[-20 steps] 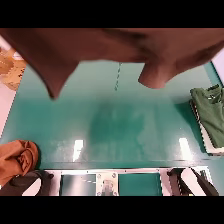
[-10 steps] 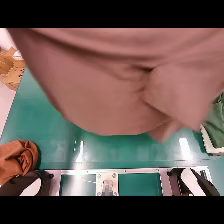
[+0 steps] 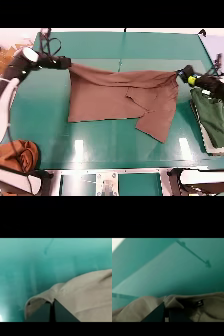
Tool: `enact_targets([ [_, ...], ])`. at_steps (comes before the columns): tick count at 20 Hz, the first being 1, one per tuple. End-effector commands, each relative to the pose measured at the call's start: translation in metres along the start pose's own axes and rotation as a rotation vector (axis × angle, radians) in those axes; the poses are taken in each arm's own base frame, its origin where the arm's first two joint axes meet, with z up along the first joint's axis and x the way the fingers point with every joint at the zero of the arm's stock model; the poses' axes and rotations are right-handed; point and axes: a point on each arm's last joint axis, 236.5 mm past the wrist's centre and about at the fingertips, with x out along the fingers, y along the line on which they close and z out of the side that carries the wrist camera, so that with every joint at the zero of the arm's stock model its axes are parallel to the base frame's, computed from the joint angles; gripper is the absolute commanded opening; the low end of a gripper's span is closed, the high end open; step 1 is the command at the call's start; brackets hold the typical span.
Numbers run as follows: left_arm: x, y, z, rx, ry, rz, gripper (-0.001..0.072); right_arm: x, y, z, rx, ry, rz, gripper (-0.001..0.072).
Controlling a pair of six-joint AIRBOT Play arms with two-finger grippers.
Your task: Fold the shirts.
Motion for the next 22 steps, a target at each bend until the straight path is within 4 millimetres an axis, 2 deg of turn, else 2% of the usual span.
enact_targets([
  [1,0.038,0.012,-0.010,-0.085,-0.015,-0.018,0.0156,0.047,-0.024,-0.011,0.033,0.085,0.034,0.0102],
  [2,0.034,0.013,-0.006,-0.088,-0.013,-0.024,0.0486,0.044,-0.022,-0.002,0.030,0.075,0.044,0.0162],
  [3,0.027,0.012,-0.005,-0.087,0.015,-0.044,0.0607,0.037,-0.020,0.007,0.043,0.071,0.063,0.0235],
  [4,0.015,0.010,-0.004,-0.083,0.062,-0.079,0.0605,0.025,-0.015,0.014,0.055,0.085,0.102,0.0269],
  [5,0.000,0.009,-0.003,-0.085,0.110,-0.113,0.0598,0.011,-0.011,0.017,0.081,0.107,0.140,0.0264],
  [6,-0.018,0.010,-0.003,-0.112,0.164,-0.144,0.0345,-0.003,-0.009,0.017,0.118,0.133,0.172,0.0158],
  [7,-0.036,0.010,-0.002,-0.114,0.212,-0.171,0.0028,-0.017,-0.008,0.017,0.159,0.162,0.199,0.0049],
  [8,-0.054,0.012,-0.001,-0.131,0.249,-0.187,0.0021,-0.029,-0.006,0.015,0.184,0.189,0.221,0.0018],
  [9,-0.070,0.014,-0.002,-0.155,0.282,-0.192,0.0020,-0.040,-0.005,0.012,0.200,0.215,0.234,0.0017],
  [11,-0.098,0.023,-0.022,-0.150,0.385,-0.142,0.0019,-0.060,-0.009,-0.005,0.217,0.275,0.193,0.0017],
  [13,-0.123,0.030,-0.060,-0.158,0.526,-0.069,0.0019,-0.080,-0.023,-0.036,0.190,0.333,0.080,0.0016],
  [16,-0.151,0.022,-0.128,-0.183,0.592,-0.021,0.0019,-0.122,-0.054,-0.076,0.154,0.357,-0.086,0.0016],
  [19,-0.154,0.021,-0.209,-0.239,0.564,0.031,0.0023,-0.158,-0.082,-0.080,0.176,0.246,-0.188,0.0017],
  [20,-0.149,0.023,-0.228,-0.264,0.543,0.049,0.0063,-0.167,-0.088,-0.081,0.191,0.221,-0.202,0.0017],
  [21,-0.142,0.023,-0.242,-0.304,0.529,0.049,0.0371,-0.171,-0.092,-0.082,0.198,0.213,-0.208,0.0018],
  [22,-0.134,0.022,-0.254,-0.354,0.523,0.045,0.0529,-0.173,-0.095,-0.081,0.202,0.211,-0.214,0.0042],
])
